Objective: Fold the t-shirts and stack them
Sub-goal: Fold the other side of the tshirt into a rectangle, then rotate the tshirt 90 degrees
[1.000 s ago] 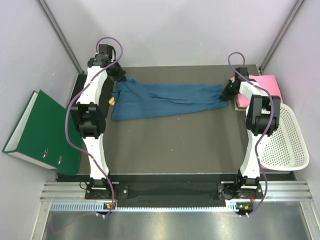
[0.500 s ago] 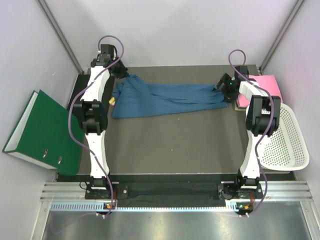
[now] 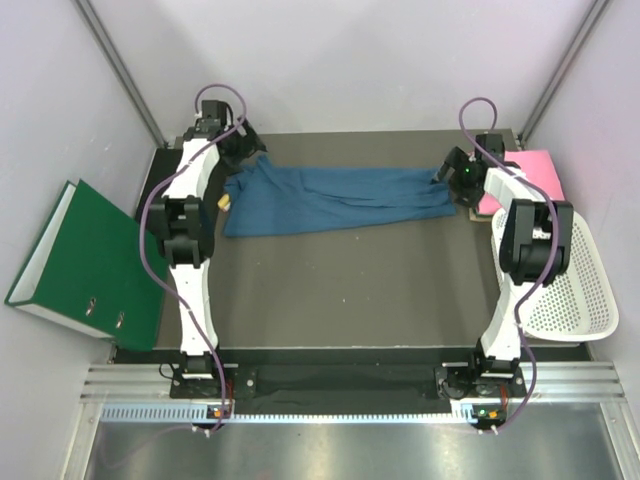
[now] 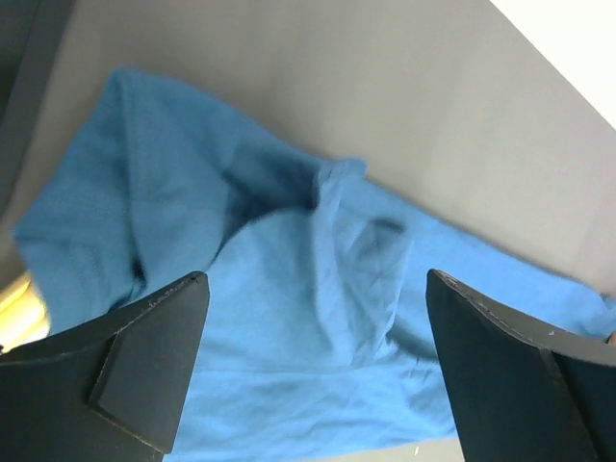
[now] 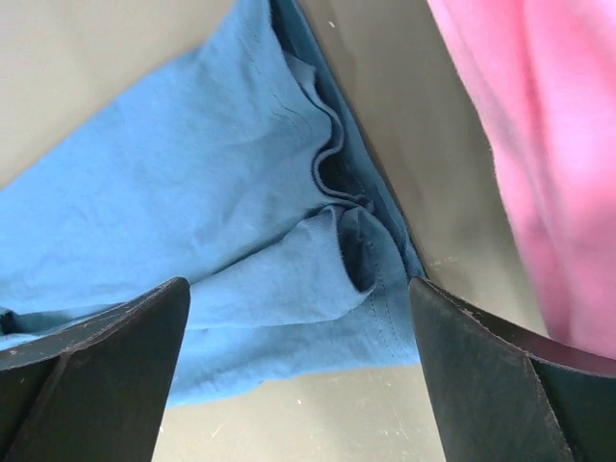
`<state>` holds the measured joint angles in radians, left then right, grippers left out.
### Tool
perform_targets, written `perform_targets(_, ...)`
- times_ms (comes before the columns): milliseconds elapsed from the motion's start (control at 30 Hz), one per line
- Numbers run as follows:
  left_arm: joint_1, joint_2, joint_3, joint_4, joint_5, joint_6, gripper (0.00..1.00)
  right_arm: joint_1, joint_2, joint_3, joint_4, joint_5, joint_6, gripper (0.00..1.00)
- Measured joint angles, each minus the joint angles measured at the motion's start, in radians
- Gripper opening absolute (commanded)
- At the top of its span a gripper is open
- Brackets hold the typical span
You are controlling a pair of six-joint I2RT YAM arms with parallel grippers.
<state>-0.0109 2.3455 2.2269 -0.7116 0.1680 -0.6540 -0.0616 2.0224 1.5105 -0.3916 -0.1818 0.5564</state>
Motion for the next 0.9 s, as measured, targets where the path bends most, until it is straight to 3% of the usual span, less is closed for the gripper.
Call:
perform_targets(267, 0.002, -0.246, -0.266, 0.058, 0.032, 0.008, 0.99, 0.003, -0.050, 0.000, -0.029, 0.064, -0.051, 0.94)
perform_targets(433, -0.002, -0.460, -0.576, 0.130, 0.098, -0.037, 0.99, 0.008, -0.058, -0.006, -0.081, 0.127, -0.069, 0.93)
perform_targets(700, -0.012, -0.504, -0.875, 0.129, 0.172, -0.069, 0.99, 0.025, -0.092, -0.097, -0.104, 0.178, -0.056, 0.89)
perform_targets(900, -0.016, -0.507, -0.913, 0.133, 0.195, -0.072, 0.99, 0.064, -0.085, -0.132, -0.079, 0.209, -0.021, 0.85)
